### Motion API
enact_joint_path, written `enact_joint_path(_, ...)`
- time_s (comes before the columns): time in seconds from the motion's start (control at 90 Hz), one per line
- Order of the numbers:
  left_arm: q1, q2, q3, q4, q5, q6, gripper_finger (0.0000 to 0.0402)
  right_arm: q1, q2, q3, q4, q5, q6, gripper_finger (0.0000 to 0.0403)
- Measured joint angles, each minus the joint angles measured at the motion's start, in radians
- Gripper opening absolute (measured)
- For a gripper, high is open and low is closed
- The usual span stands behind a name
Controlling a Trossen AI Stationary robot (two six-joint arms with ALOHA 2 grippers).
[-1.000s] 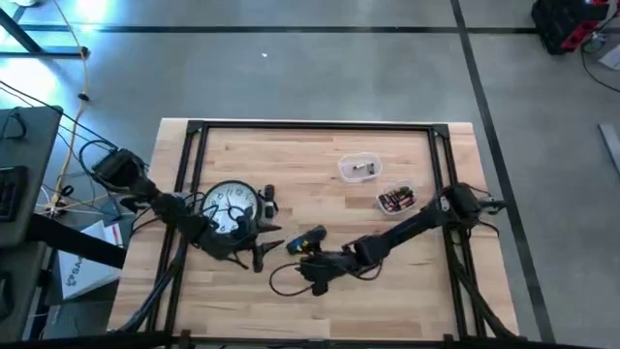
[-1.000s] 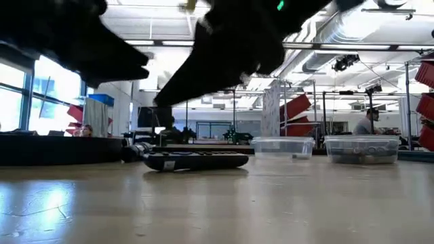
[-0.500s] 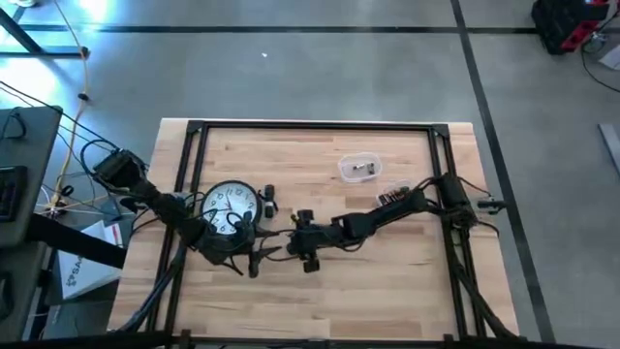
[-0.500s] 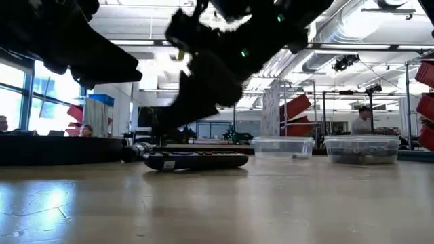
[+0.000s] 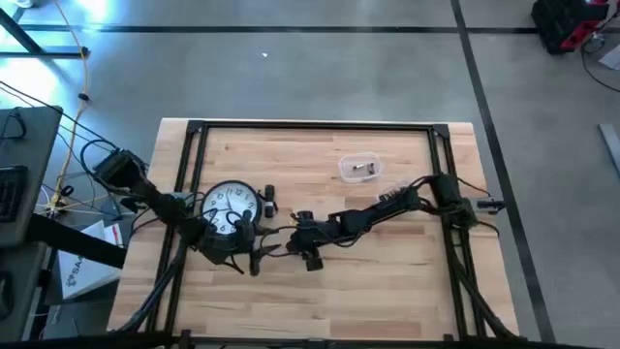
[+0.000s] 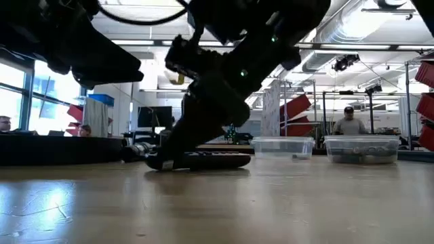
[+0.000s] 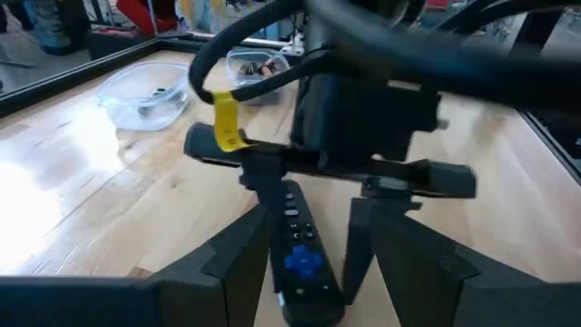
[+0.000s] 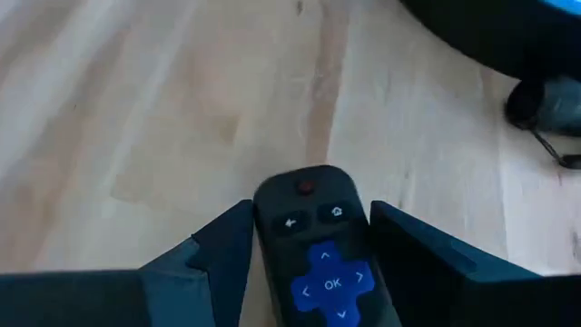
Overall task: Insert battery
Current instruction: Put the black remote control face up on the center of the table
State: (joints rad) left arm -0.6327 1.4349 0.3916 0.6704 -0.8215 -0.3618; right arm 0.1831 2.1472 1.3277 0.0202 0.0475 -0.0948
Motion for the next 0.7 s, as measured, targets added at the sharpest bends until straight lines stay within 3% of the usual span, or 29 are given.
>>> enact_joint_path(0.167,0.0,0.0,0.0,-0.005,0.0,-0.001,0.0172,-0.019,0.015,0.0,-0.01,0.007,0.001,0.0191)
enact_joint_path(0.4,0.0,0.0,0.0,-0.008,0.0,-0.003,0.0172,-0.068,0.015,0.0,-0.012,0.135,-0.015,0.0191)
enact_joint_path(0.7,0.0,0.0,0.0,-0.022,0.0,-0.003,0.0172,-0.133,-0.015,0.0,-0.059,0.19,0.043,0.0191)
